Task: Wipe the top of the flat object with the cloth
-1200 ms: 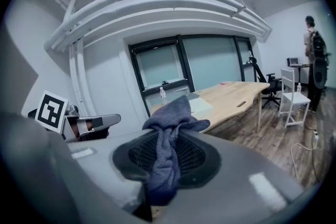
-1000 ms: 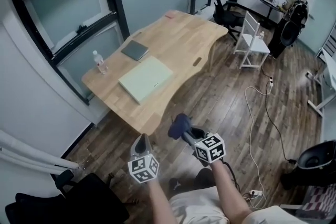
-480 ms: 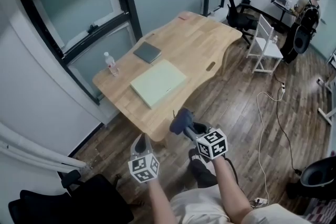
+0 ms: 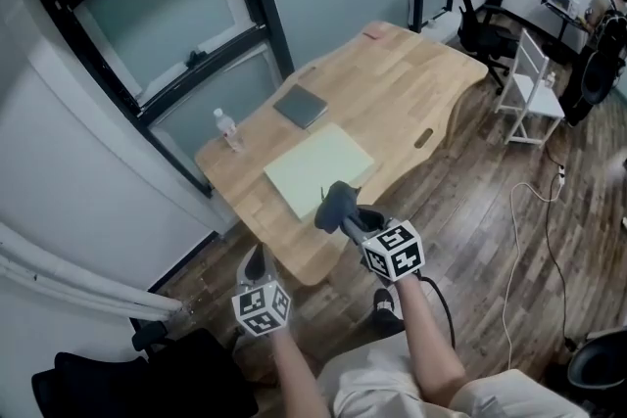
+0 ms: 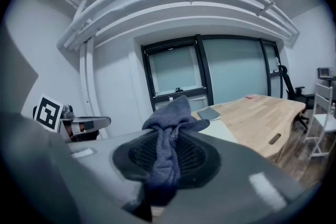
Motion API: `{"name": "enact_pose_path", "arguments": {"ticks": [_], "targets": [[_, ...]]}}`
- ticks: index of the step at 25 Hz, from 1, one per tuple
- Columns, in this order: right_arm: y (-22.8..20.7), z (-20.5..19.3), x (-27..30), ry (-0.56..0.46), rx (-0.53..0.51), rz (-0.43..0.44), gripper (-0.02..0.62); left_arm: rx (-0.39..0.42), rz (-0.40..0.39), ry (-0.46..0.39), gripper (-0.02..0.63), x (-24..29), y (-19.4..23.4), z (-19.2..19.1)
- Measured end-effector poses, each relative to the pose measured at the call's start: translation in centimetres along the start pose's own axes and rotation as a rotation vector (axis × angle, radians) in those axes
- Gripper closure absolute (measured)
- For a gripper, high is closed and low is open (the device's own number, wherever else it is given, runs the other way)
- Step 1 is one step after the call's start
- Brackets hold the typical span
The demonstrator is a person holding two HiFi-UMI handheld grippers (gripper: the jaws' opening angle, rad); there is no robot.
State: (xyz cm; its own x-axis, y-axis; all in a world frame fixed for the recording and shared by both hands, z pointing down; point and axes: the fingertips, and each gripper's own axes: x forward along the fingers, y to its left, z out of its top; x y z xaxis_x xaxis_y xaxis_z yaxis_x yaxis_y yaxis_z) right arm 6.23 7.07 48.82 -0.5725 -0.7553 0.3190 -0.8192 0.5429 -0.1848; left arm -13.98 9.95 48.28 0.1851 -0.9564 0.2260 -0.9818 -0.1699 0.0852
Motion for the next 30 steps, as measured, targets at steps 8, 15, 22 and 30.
{"name": "enact_pose_path", "arguments": {"ticks": [8, 15, 22, 30], "targets": [[-6.9, 1.9, 2.5, 0.009, 0.005, 0.008, 0.512, -0.001, -0.023, -0.010, 0.597, 6.7, -3.8, 2.0], [-11.3, 1.9, 2.7, 0.041, 0.006, 0.025, 0.512, 0.003, 0.001, 0.002, 0.597, 10.0, -6.6, 1.7], [-13.4, 0.4, 3.7, 0.066, 0.055, 0.045, 0.512, 0.032, 0.020, 0.044, 0.597, 11.4, -7.9, 0.3], [-14.1, -1.1, 6.8, 0.104, 0.091, 0.099, 0.512, 0.037, 0.054, 0.099, 0.597, 12.5, -7.1, -1.8]]}}
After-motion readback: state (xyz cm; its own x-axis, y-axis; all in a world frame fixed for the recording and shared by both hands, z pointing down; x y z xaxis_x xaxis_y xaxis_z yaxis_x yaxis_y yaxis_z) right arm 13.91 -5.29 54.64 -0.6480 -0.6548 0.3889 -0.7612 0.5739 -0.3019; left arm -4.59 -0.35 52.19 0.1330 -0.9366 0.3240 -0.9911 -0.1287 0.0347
